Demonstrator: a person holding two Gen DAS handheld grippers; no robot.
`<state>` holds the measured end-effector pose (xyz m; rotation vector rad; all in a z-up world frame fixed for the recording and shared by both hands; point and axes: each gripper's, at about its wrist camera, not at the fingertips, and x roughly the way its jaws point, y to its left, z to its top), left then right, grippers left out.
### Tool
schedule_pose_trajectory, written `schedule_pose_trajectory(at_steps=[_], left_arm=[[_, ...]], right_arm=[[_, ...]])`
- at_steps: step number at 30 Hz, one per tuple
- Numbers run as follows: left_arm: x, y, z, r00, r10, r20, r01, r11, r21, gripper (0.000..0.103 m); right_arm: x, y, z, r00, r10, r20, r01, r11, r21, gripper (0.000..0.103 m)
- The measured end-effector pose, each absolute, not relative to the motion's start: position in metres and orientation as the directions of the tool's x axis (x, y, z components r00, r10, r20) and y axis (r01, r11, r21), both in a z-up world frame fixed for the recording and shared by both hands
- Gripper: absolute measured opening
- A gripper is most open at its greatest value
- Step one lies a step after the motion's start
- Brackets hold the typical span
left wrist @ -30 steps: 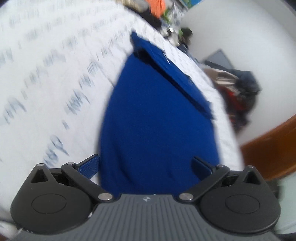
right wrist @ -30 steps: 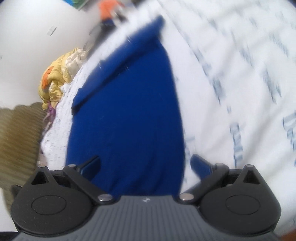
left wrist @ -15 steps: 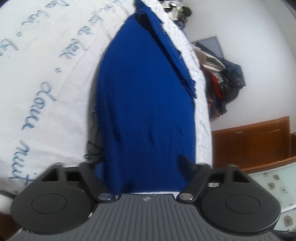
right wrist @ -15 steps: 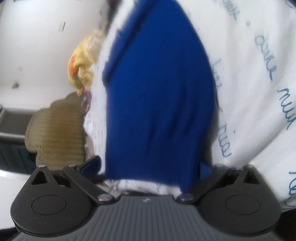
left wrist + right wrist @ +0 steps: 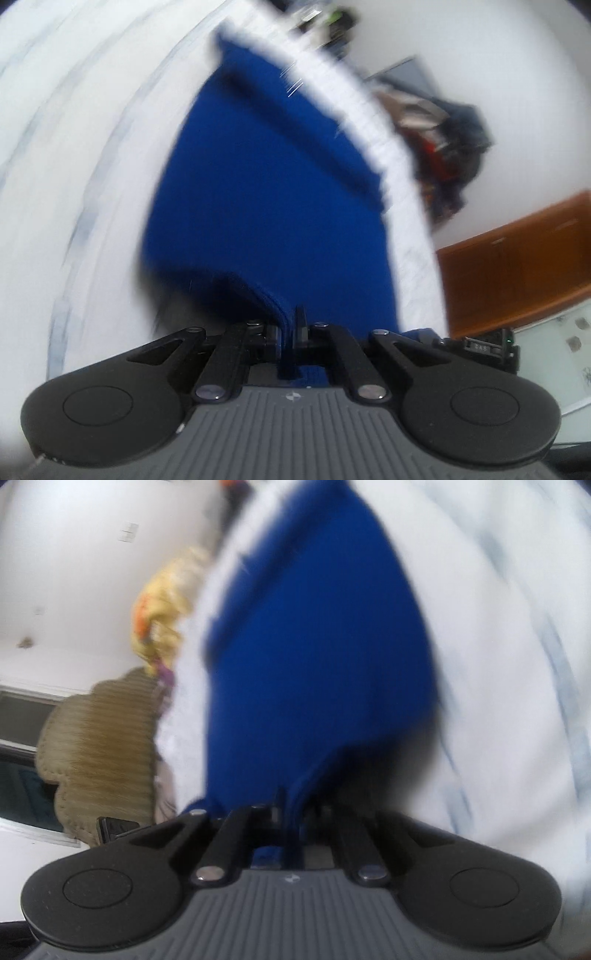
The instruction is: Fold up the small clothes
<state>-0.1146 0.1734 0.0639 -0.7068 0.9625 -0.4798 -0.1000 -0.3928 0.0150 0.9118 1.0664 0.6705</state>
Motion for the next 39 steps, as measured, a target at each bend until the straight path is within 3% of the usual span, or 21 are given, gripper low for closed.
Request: schedule_pose_trajectory(at_steps=[4, 8, 11, 18, 19, 20, 21, 22, 23, 25, 28, 33, 35, 37, 39], left_arm=[[-0.039, 0.171, 0.101, 0.616, -0.646, -0.451, 0.178, 0.671, -0.720, 0.004], [0.055, 0.155, 0.116, 0.675, -0.608, -0.419, 0.209, 0.701, -0.682, 0.004], [0.118, 0.143, 0.118, 0.702, -0.571, -0.425, 0.208, 0.735, -0.645, 0.004], [0.223, 0.134, 0.077, 0.704, -0.489, -0.516, 0.094, 0.783, -0.614, 0.004], [0.230, 0.140, 0.072, 0.712, -0.462, -0.529, 0.063, 0.792, -0.607, 0.008], [0.235, 0.145, 0.068, 0.722, -0.429, -0.543, 0.018, 0.796, -0.605, 0.016], [0.236, 0.152, 0.065, 0.733, -0.415, -0.539, -0.016, 0.782, -0.624, 0.024], [0.233, 0.159, 0.064, 0.754, -0.404, -0.518, -0.036, 0.762, -0.646, 0.050], [0.223, 0.166, 0.067, 0.783, -0.375, -0.497, -0.053, 0.755, -0.654, 0.079], [0.188, 0.176, 0.081, 0.834, -0.304, -0.461, -0.058, 0.782, -0.621, 0.096], [0.120, 0.185, 0.090, 0.844, -0.265, -0.466, -0.046, 0.830, -0.556, 0.094], [0.039, 0.202, 0.043, 0.748, -0.281, -0.601, -0.180, 0.786, -0.591, 0.086], [0.029, 0.202, 0.022, 0.712, -0.314, -0.628, -0.227, 0.744, -0.629, 0.084], [0.022, 0.196, 0.020, 0.727, -0.335, -0.599, -0.199, 0.733, -0.651, 0.085], [0.028, 0.189, 0.019, 0.723, -0.366, -0.585, -0.182, 0.717, -0.673, 0.078]], right_arm=[[-0.024, -0.399, 0.045, 0.469, 0.827, -0.310, -0.143, 0.418, 0.897, 0.005], [0.073, -0.404, 0.051, 0.551, 0.800, -0.239, -0.150, 0.377, 0.914, 0.005], [0.141, -0.408, 0.044, 0.577, 0.782, -0.235, -0.117, 0.364, 0.924, 0.005], [0.264, -0.381, 0.002, 0.596, 0.726, -0.343, 0.041, 0.399, 0.916, 0.010], [0.272, -0.380, -0.006, 0.594, 0.715, -0.368, 0.081, 0.402, 0.912, 0.018], [0.280, -0.376, -0.012, 0.591, 0.704, -0.393, 0.112, 0.411, 0.905, 0.046], [0.282, -0.375, -0.014, 0.603, 0.677, -0.421, 0.144, 0.427, 0.893, 0.064], [0.279, -0.376, -0.012, 0.626, 0.649, -0.432, 0.159, 0.435, 0.886, 0.080], [0.272, -0.378, -0.006, 0.652, 0.640, -0.407, 0.140, 0.426, 0.894, 0.081], [0.242, -0.387, 0.012, 0.694, 0.633, -0.342, 0.072, 0.412, 0.908, 0.085], [0.180, -0.397, 0.030, 0.699, 0.621, -0.356, -0.002, 0.499, 0.867, 0.094], [0.093, -0.393, 0.010, 0.606, 0.483, -0.632, 0.052, 0.769, 0.637, 0.095], [0.075, -0.385, 0.003, 0.604, 0.507, -0.615, 0.010, 0.767, 0.642, 0.094], [0.066, -0.374, 0.005, 0.578, 0.538, -0.614, -0.025, 0.763, 0.645, 0.094], [0.070, -0.361, 0.008, 0.555, 0.580, -0.597, -0.050, 0.739, 0.672, 0.088]])
